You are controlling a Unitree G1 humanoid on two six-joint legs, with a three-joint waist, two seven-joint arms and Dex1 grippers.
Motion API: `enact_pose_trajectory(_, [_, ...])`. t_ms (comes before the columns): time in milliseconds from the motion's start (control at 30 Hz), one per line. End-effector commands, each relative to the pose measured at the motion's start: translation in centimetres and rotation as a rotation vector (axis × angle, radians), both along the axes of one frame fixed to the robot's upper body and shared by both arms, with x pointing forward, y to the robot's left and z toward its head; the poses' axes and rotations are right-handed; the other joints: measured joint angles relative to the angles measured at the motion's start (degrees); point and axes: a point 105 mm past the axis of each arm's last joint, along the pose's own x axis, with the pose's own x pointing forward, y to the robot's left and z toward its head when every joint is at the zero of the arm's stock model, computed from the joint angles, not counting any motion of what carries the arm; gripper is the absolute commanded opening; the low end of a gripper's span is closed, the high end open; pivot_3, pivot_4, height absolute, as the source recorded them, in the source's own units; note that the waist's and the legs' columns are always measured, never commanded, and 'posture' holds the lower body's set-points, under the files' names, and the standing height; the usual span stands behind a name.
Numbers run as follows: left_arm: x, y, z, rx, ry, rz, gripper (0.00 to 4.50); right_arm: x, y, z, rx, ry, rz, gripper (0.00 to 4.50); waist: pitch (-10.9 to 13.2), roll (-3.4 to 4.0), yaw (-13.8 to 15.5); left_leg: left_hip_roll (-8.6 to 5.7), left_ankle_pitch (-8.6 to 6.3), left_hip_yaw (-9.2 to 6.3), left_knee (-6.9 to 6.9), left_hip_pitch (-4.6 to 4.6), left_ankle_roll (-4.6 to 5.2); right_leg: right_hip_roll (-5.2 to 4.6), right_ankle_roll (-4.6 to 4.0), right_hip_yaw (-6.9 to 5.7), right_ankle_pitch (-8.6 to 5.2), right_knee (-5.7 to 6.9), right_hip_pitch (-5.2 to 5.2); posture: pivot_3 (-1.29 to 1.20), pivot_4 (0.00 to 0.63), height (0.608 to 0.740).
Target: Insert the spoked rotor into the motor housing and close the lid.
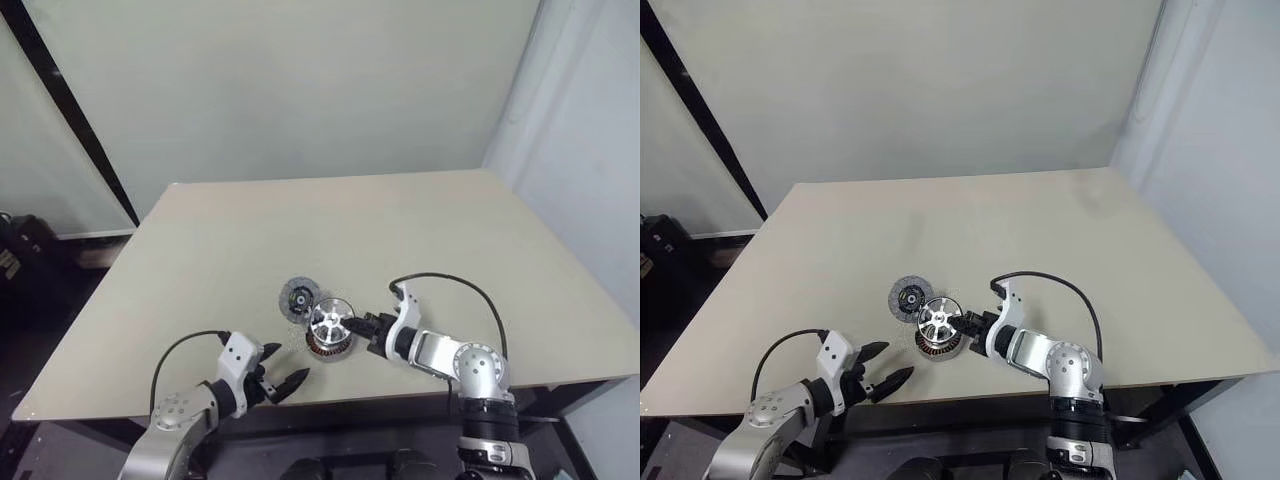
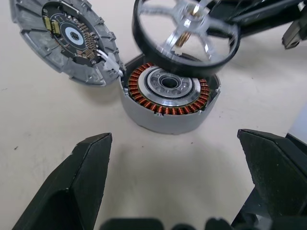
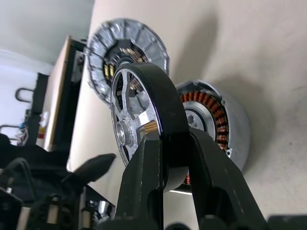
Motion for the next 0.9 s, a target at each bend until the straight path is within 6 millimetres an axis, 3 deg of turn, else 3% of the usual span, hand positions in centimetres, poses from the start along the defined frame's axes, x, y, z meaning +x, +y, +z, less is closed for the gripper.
enact_pose_trajectory(33, [0.5, -0.6, 1.4, 0.001, -0.065, -0.022, 4.5, -1.0, 2.9, 0.4, 0.072, 0.002, 0.042, 0.38, 0.0, 0.0, 0.0, 0.0, 0.0, 0.0, 0.0, 0.0, 0.0, 0.0, 0.0, 0.0, 0.0, 0.0, 0.0, 0.0, 0.0, 0.74])
enact_pose_trajectory(467, [0.4, -0.6, 1.4, 0.001, -0.065, -0.021, 4.5, -2.6, 4.3, -0.9, 0.045, 0.037, 0.105, 0.38, 0.0, 0.0, 0.0, 0.01, -0.04, -0.02, 0.0, -0.02, -0.07, 0.0, 0.0, 0.0, 0.0, 0.0, -0.02, 0.0, 0.0, 0.74])
enact_pose_trajectory(900, [0.4, -0.9, 1.5, -0.001, -0.067, -0.024, 4.5, -1.9, 3.6, -1.8, 0.0, 0.045, 0.062, 0.38, 0.0, -0.01, 0.0, 0.02, -0.09, -0.01, 0.0, -0.01, -0.16, -0.01, 0.0, -0.01, 0.0, -0.01, -0.01, 0.0, 0.0, 0.74])
